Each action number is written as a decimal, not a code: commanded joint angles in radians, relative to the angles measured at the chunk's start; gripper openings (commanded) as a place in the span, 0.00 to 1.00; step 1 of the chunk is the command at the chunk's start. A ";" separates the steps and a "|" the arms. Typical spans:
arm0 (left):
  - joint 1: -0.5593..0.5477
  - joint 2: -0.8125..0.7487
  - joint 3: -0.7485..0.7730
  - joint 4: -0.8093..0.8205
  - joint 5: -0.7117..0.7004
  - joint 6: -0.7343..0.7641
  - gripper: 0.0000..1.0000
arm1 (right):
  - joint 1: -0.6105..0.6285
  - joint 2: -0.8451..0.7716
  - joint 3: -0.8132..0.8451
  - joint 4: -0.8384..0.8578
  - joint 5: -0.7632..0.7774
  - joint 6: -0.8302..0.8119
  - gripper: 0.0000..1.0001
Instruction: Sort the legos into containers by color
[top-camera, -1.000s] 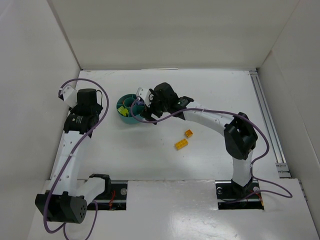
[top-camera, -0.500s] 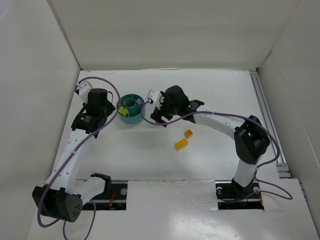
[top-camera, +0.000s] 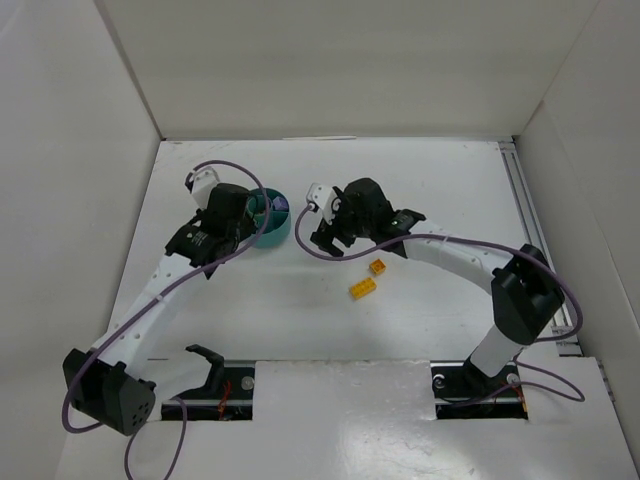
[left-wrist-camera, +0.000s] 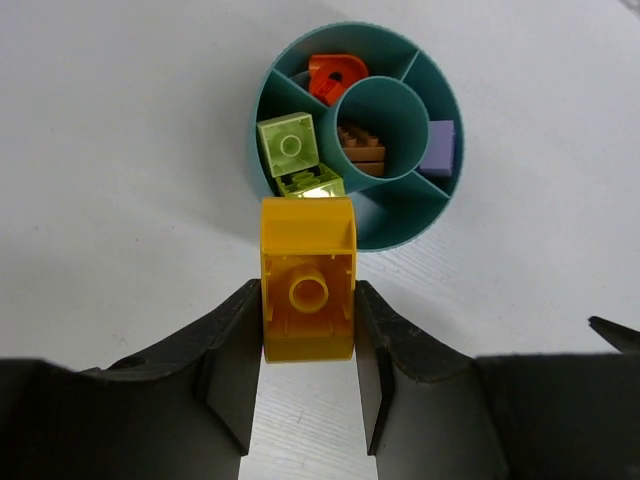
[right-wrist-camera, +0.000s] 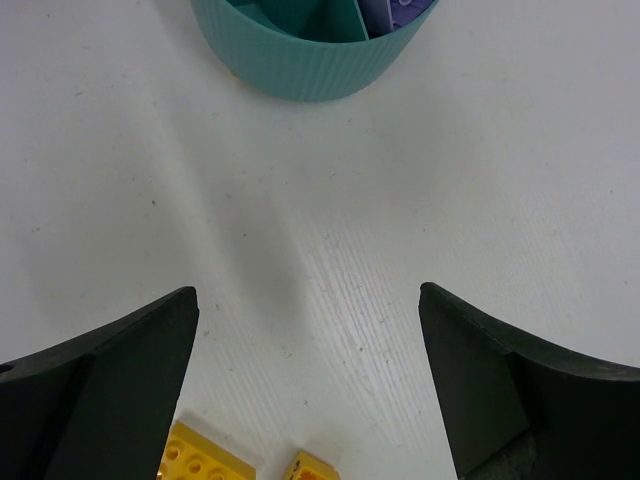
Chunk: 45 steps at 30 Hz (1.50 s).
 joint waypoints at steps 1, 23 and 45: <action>-0.002 -0.068 0.000 0.051 -0.014 -0.003 0.00 | 0.001 -0.052 -0.021 0.069 0.010 0.014 0.95; -0.002 -0.050 0.010 0.123 -0.005 0.015 0.00 | 0.001 -0.112 -0.071 0.087 0.061 0.005 0.96; -0.002 -0.041 -0.032 0.391 0.053 0.164 0.00 | -0.018 -0.132 -0.110 0.115 0.052 -0.004 0.98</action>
